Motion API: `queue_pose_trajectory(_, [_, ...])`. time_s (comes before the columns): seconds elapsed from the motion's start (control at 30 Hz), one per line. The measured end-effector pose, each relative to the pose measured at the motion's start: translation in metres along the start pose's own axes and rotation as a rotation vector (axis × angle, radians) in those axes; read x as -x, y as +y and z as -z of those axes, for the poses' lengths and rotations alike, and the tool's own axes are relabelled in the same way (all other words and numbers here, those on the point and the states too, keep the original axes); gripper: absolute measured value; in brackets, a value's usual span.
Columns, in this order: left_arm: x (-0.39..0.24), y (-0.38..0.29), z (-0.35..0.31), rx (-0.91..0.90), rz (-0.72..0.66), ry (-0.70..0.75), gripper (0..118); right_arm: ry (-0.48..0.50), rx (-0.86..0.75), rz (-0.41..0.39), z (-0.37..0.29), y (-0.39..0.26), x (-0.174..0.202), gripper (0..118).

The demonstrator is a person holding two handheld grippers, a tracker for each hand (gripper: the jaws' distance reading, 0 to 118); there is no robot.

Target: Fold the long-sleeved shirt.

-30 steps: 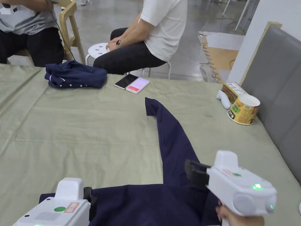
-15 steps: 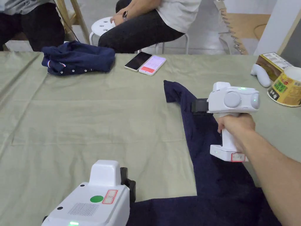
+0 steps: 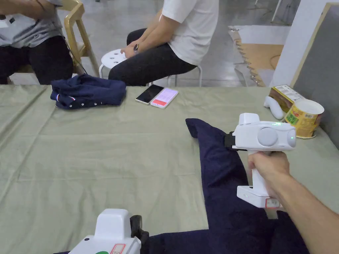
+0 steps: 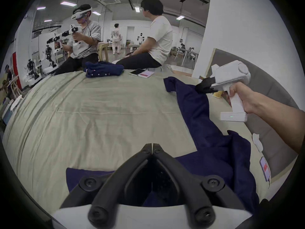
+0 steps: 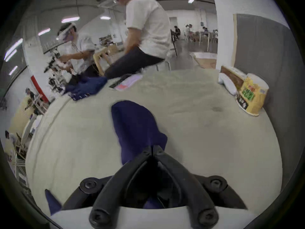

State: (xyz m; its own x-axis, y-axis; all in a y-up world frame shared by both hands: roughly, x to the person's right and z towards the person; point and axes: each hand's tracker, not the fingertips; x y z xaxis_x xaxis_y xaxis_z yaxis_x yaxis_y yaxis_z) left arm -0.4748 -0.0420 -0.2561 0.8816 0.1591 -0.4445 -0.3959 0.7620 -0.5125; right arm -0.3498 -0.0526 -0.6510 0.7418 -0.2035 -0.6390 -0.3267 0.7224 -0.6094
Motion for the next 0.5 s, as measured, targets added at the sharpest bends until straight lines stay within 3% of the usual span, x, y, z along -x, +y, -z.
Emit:
queue_pose_trajectory(0.1, [-0.001, -0.003, -0.022, -0.011, -0.007, 0.004, 4, 0.011, -0.044, -0.033, -0.049, -0.012, 0.011, 0])
queue_pose_trajectory(0.2, [-0.001, -0.007, -0.046, -0.027, -0.024, 0.010, 4, -0.003, -0.099, -0.118, -0.093, -0.035, 0.020, 0])
queue_pose_trajectory(0.4, [-0.004, -0.024, -0.097, -0.068, -0.004, 0.011, 4, 0.014, -0.143, -0.198, -0.201, -0.127, 0.038, 0])
queue_pose_trajectory(0.5, [-0.001, -0.043, -0.120, -0.072, 0.022, 0.013, 4, -0.031, -0.154, -0.229, -0.252, -0.191, 0.051, 0])
